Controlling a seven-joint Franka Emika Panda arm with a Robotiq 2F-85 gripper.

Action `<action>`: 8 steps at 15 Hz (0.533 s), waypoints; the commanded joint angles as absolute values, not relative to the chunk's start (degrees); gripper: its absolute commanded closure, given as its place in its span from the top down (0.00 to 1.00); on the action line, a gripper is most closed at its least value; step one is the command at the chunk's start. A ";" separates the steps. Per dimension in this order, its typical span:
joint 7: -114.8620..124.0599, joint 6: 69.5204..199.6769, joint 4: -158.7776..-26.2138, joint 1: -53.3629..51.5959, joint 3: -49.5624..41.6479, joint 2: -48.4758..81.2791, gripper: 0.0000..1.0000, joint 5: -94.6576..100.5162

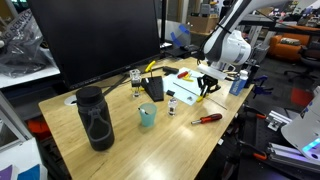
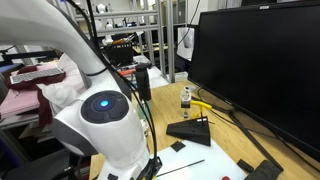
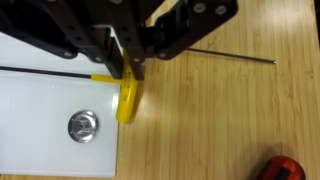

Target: Remove one yellow object from the table and put it on the black rack

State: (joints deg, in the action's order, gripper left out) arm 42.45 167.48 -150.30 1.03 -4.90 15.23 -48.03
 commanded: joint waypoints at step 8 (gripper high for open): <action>42.46 163.42 -151.88 1.03 -5.57 11.85 0.04 -44.69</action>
State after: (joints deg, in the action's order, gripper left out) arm 42.39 166.12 -150.44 0.99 -4.96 14.86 -46.82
